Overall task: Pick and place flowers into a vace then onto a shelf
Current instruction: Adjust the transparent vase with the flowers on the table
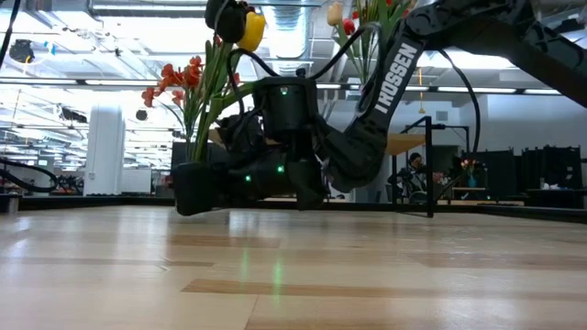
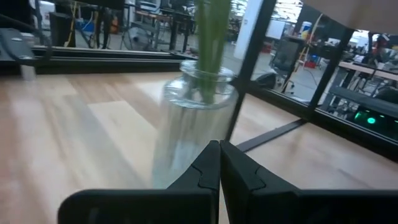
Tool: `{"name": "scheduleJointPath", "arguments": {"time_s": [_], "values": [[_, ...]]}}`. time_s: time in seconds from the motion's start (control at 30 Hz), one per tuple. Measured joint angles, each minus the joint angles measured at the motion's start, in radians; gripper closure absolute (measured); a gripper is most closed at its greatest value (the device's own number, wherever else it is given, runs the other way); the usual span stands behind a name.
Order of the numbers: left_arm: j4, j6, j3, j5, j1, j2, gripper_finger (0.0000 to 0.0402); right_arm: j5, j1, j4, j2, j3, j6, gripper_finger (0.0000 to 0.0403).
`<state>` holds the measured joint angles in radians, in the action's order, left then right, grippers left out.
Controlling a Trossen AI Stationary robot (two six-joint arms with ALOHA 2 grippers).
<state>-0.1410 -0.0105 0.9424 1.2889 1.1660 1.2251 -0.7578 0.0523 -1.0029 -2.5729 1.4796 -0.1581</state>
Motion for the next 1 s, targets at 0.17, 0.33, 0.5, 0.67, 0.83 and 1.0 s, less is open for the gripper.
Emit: {"name": "scheduleJointPath", "arguments": {"time_s": [0.17, 0.33, 0.5, 0.67, 0.83, 1.0], "values": [[0.000, 0.000, 0.000, 0.000, 0.000, 0.000, 0.0219, 0.080, -0.015, 0.000, 0.000, 0.000, 0.000, 0.0403], [0.000, 0.000, 0.000, 0.000, 0.000, 0.000, 0.0219, 0.203, -0.012, 0.002, 0.000, 0.009, 0.000, 0.0403], [0.000, 0.000, 0.000, 0.000, 0.000, 0.000, 0.0219, 0.317, -0.002, 0.007, 0.000, 0.024, -0.048, 0.0403], [0.000, -0.005, 0.000, -0.001, 0.000, 0.000, 0.0219, 0.240, 0.019, 0.007, 0.000, 0.025, -0.098, 0.0403], [0.001, -0.005, 0.000, -0.025, 0.000, 0.000, 0.0219, 0.059, 0.033, 0.007, 0.000, 0.025, -0.113, 0.0403], [0.005, -0.005, 0.000, -0.026, 0.000, 0.000, 0.0219, 0.022, 0.011, 0.007, 0.000, 0.025, -0.102, 0.0403]]}}
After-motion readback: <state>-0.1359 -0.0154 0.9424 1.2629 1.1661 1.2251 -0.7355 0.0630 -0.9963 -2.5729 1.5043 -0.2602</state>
